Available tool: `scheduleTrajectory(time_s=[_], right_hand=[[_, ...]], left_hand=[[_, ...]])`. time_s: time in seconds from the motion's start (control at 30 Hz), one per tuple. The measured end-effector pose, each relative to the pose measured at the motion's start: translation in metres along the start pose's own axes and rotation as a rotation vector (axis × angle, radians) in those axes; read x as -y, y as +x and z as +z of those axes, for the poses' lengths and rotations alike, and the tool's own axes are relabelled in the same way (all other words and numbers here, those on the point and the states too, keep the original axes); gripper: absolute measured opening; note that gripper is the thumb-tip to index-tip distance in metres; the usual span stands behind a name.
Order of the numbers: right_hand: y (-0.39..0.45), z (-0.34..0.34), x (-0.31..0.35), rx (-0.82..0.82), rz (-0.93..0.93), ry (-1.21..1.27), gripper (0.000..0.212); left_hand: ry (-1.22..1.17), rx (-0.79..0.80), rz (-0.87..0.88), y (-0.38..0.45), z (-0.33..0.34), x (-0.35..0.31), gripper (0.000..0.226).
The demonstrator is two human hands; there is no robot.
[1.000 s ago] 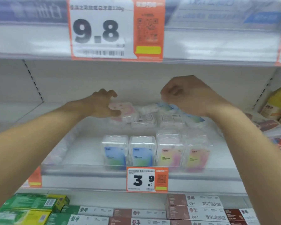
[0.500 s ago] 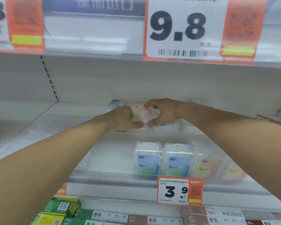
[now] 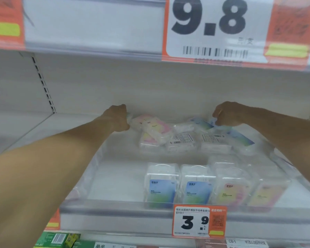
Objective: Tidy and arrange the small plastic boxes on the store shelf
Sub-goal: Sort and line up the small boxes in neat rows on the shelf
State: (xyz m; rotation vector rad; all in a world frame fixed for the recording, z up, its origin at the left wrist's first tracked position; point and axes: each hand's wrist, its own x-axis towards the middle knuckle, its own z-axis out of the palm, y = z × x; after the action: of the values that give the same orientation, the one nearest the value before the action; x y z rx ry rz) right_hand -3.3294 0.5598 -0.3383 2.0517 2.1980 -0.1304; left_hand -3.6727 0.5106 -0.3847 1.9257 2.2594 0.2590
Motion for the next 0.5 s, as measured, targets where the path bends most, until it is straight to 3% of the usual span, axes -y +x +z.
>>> scheduleTrajectory(time_s=[0.13, 0.27, 0.3, 0.4, 0.43, 0.5], right_hand=[[0.0, 0.013, -0.012, 0.073, 0.057, 0.137, 0.059], [0.009, 0.015, -0.019, -0.309, -0.028, 0.136, 0.036], [0.014, 0.014, -0.023, -0.373, -0.015, 0.143, 0.041], [0.023, 0.016, -0.037, -0.125, 0.026, 0.178, 0.072], [0.023, 0.019, -0.04, -0.046, 0.025, 0.205, 0.074], [0.024, 0.027, -0.044, -0.051, -0.003, 0.146, 0.072]], left_hand=[[-0.162, -0.11, 0.006, -0.005, -0.015, 0.005, 0.086], [-0.26, -0.205, 0.099, -0.026, -0.043, 0.004, 0.085], [-0.259, -0.208, 0.129, -0.033, -0.05, 0.005, 0.08], [-0.19, -0.183, 0.236, -0.059, -0.063, 0.003, 0.072], [-0.161, -0.179, 0.285, -0.067, -0.065, 0.001, 0.068], [-0.156, -0.155, 0.369, -0.079, -0.066, -0.002, 0.056]])
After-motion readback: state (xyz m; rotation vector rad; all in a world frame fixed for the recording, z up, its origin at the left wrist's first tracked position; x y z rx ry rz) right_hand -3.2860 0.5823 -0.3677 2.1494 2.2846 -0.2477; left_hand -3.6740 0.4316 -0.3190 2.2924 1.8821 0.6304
